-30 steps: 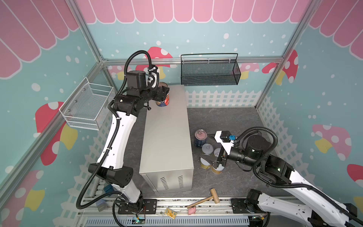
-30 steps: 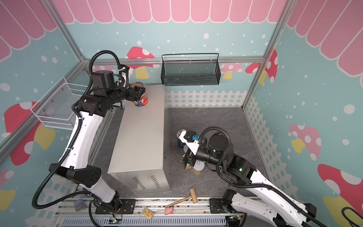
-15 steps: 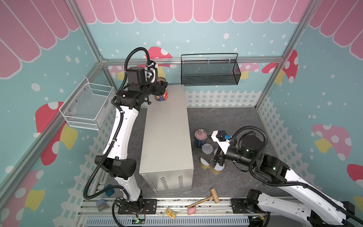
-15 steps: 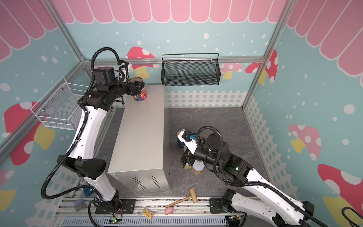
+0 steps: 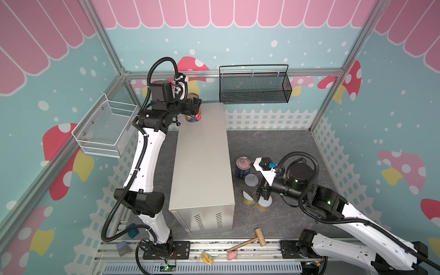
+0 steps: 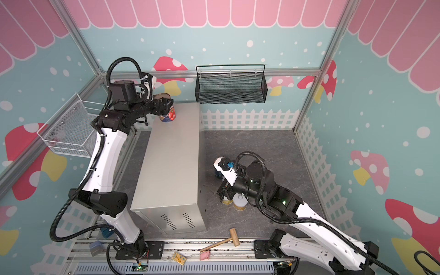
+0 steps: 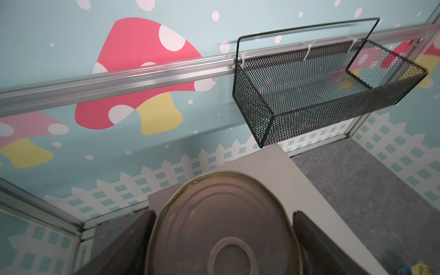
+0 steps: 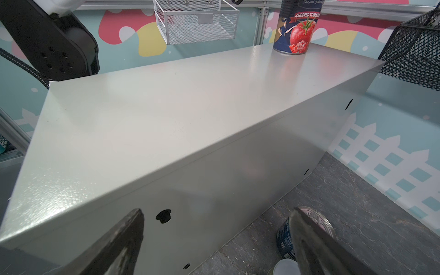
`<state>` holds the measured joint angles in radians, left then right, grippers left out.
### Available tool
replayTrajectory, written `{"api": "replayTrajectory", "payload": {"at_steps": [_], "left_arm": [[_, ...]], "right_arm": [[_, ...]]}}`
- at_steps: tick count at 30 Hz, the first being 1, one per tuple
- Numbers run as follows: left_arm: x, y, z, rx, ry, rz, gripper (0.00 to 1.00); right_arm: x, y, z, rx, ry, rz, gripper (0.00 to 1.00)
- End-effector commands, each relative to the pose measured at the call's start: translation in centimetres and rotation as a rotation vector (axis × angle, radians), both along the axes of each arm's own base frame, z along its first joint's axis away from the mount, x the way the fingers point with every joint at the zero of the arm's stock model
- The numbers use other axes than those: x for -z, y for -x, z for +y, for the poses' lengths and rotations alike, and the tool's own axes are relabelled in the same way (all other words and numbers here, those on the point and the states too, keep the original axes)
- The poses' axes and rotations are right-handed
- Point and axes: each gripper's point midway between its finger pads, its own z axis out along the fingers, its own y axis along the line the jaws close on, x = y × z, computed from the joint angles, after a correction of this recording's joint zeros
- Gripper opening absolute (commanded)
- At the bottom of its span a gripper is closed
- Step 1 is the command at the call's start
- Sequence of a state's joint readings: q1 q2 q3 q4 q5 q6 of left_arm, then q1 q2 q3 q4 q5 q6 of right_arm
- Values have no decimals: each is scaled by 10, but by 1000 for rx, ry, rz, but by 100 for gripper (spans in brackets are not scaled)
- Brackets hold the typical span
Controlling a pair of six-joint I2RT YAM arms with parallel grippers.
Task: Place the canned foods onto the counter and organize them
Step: 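Lower the can onto the counter's far end with the left gripper while the right returns, then open the left gripper and draw it back while the right lowers over the pink-lidded can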
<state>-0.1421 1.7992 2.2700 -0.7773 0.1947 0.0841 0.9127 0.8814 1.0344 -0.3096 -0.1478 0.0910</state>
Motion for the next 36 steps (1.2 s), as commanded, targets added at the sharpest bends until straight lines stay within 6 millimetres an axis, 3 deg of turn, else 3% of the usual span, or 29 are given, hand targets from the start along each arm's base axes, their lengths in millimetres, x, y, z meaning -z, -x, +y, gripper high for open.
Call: {"api": "replayTrajectory", "payload": {"at_steps": [1,8,14,18,21,25,31,36], "left_arm": [[-16,4,-4,49,23,-49,99],[-54,36,4,14,64,-117,99],[-79,86,9,14,113,-129,99],[-86,128,-1,99,161,-120,99],[-81,156,-5,142,179,-106,99],[-59,189,-17,213,192,-53,99],[-20,227,-38,273,138,71,99],[1,254,-54,343,129,143,99]], "right_arm": [[-6,-2,-3,26,-11,-10,97],[11,-35,-23,267,48,65,99],[31,-54,-46,451,83,100,99],[52,-62,-54,530,103,131,99],[63,-66,-56,565,117,147,99],[83,-79,-53,588,181,199,99],[122,-102,-51,564,212,394,99],[152,-118,-49,557,297,438,99]]}}
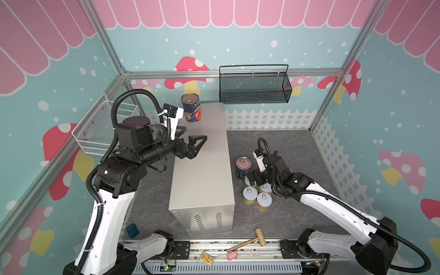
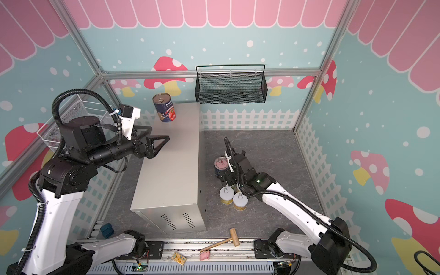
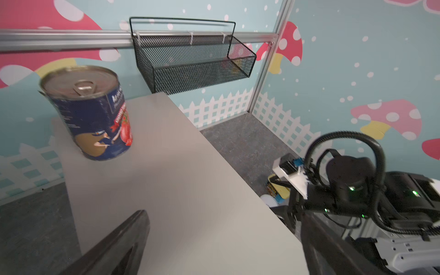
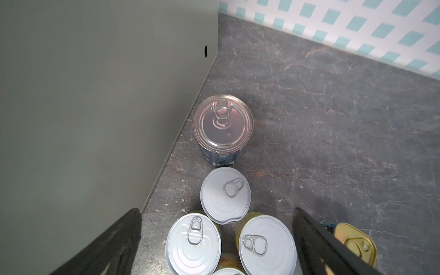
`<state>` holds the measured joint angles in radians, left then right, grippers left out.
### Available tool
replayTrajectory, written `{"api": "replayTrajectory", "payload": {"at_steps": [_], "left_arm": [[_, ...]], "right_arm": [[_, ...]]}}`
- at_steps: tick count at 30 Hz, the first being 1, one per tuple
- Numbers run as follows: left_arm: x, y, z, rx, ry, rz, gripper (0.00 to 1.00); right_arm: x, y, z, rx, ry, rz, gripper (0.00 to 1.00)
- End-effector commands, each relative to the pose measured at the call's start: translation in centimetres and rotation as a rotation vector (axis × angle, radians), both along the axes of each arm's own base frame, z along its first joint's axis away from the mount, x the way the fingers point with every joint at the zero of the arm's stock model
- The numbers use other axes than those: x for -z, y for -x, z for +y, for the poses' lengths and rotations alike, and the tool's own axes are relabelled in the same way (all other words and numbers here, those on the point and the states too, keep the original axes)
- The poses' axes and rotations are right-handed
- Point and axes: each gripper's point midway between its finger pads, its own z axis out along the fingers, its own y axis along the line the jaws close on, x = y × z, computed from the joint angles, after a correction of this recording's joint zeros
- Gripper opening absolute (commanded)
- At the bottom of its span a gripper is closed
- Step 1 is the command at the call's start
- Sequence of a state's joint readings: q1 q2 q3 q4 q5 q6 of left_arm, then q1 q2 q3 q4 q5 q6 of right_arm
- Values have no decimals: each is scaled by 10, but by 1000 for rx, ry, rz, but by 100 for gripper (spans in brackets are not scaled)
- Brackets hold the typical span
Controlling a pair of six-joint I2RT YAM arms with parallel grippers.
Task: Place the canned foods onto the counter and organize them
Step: 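Open the left gripper and draw it back while the right lowers over the pink-lidded can, then lower the right gripper around the pink-lidded blue can and grasp it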
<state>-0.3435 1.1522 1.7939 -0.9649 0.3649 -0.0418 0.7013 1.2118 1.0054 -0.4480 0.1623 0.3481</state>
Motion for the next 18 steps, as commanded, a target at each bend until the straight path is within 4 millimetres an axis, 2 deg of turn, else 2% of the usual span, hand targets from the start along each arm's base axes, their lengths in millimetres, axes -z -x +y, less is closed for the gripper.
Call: {"api": "replayTrajectory", "payload": {"at_steps": [1,6,12,18], "left_arm": [[18,23,-4,40,-37,58,99],[36,41,-16,106,-112,102,99],[38,54,-19,142,-151,89,99],[38,57,-18,152,-167,80,99]], "right_arm": [[6,-5,11,-42,-6,45,99],[31,-26,21,-55,34,103,96],[53,-54,29,-44,39,128,82],[69,-78,36,-33,66,132,82]]}}
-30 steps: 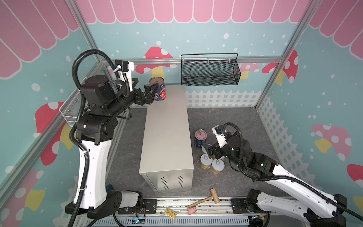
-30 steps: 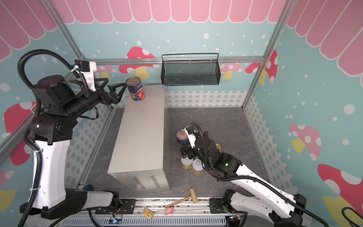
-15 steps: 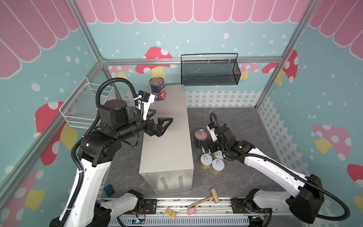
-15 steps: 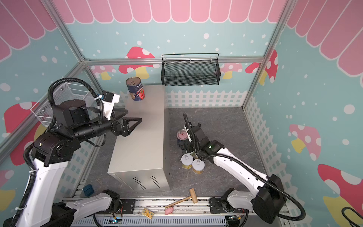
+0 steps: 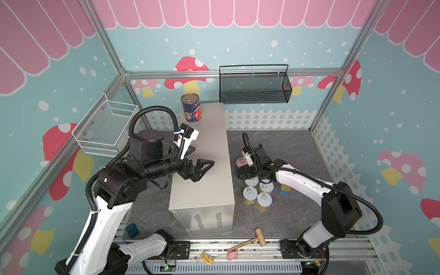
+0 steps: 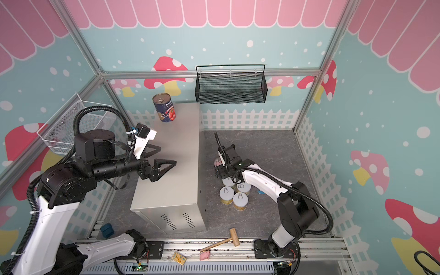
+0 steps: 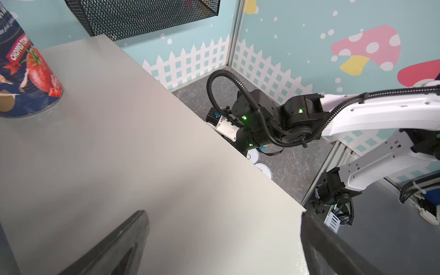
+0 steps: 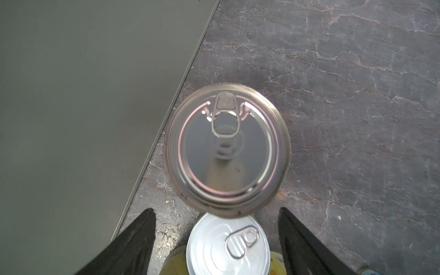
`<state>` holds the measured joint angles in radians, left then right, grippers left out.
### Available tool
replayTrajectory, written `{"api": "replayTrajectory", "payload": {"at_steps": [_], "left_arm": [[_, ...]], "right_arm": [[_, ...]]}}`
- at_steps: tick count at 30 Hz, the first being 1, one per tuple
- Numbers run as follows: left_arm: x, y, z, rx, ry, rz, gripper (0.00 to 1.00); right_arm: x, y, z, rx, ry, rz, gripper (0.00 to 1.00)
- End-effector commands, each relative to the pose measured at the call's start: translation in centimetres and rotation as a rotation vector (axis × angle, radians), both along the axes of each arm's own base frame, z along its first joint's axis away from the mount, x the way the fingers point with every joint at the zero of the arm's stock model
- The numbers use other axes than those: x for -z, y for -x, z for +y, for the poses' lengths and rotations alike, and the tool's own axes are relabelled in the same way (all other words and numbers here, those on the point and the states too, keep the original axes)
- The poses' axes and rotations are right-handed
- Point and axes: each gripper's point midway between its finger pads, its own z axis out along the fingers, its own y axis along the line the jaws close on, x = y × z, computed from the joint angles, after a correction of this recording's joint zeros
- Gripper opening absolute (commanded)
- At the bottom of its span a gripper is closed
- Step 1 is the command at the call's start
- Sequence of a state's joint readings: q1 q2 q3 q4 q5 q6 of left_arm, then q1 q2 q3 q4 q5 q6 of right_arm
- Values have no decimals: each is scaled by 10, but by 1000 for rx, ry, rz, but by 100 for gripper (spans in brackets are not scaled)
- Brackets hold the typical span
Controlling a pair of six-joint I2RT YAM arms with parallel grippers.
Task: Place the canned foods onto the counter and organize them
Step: 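Lower the right gripper around the pink-lidded blue can and grasp it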
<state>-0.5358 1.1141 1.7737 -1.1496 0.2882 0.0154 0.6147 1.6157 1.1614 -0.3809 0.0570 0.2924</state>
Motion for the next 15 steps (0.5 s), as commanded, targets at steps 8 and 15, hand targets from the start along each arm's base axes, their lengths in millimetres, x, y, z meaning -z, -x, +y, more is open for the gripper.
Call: {"api": "replayTrajectory", "payload": {"at_steps": [8,15], "left_arm": [[-2,9,6,15,-39,-40,99],[2,6,7,10,-61,-46,99]], "right_arm": [[8,-39,11,18,-15,-22,85],[14,-52,18,11,-27,-30,85]]}}
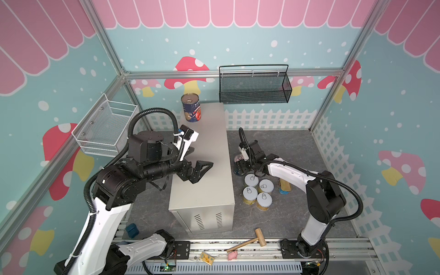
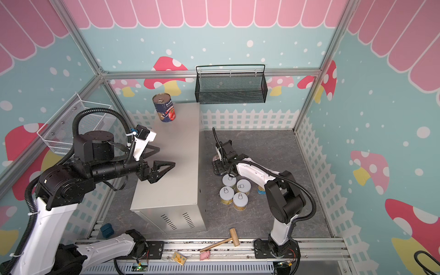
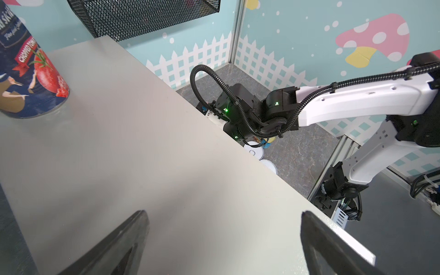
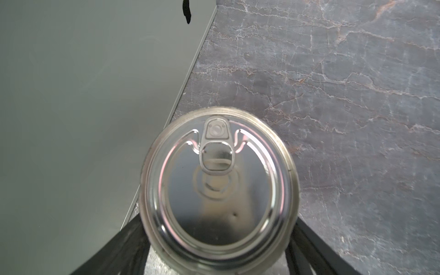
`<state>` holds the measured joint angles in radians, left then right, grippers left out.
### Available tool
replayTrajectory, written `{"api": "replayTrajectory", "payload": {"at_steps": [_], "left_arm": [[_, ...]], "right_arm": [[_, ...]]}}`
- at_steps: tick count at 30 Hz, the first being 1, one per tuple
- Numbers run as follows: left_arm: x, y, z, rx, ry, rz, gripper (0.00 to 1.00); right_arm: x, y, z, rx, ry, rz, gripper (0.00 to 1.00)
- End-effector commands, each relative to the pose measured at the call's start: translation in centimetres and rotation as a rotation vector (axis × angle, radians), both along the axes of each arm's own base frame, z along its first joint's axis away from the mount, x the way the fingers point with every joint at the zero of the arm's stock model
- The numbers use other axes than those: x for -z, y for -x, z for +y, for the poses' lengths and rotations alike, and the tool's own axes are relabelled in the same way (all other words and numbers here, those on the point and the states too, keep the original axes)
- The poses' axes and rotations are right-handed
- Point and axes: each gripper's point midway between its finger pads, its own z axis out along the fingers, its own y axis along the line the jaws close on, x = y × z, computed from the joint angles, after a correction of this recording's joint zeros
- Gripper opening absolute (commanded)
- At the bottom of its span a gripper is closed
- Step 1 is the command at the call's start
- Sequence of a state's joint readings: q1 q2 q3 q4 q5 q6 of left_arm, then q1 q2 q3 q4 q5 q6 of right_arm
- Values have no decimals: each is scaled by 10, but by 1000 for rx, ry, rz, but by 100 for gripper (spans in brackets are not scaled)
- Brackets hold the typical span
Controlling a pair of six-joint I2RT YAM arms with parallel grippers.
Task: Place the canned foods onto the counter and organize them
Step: 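Lower the right gripper around the pink-lidded blue can and grasp it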
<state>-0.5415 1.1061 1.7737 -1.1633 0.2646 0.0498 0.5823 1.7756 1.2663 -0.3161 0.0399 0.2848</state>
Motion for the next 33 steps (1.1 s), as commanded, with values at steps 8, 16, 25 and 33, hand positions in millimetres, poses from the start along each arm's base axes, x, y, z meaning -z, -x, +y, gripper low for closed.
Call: {"api": "replayTrajectory", "payload": {"at_steps": [8,16,25,33], "left_arm": [[-1,4,2,12,-33,-29,99],[-4,5,0,20,-27,-30,99],[-7,6,0,21,-22,-40,99],[-7,6,-1,26,-22,-37,99]], "right_arm": [[-5,-22,13,-17,-33,-54,96],[-9,-29,11,-2,-23,-84,91],[-16,-37,16,-12,-27,-115,90],[-29,-35,13,-21,-26,-148,79]]}}
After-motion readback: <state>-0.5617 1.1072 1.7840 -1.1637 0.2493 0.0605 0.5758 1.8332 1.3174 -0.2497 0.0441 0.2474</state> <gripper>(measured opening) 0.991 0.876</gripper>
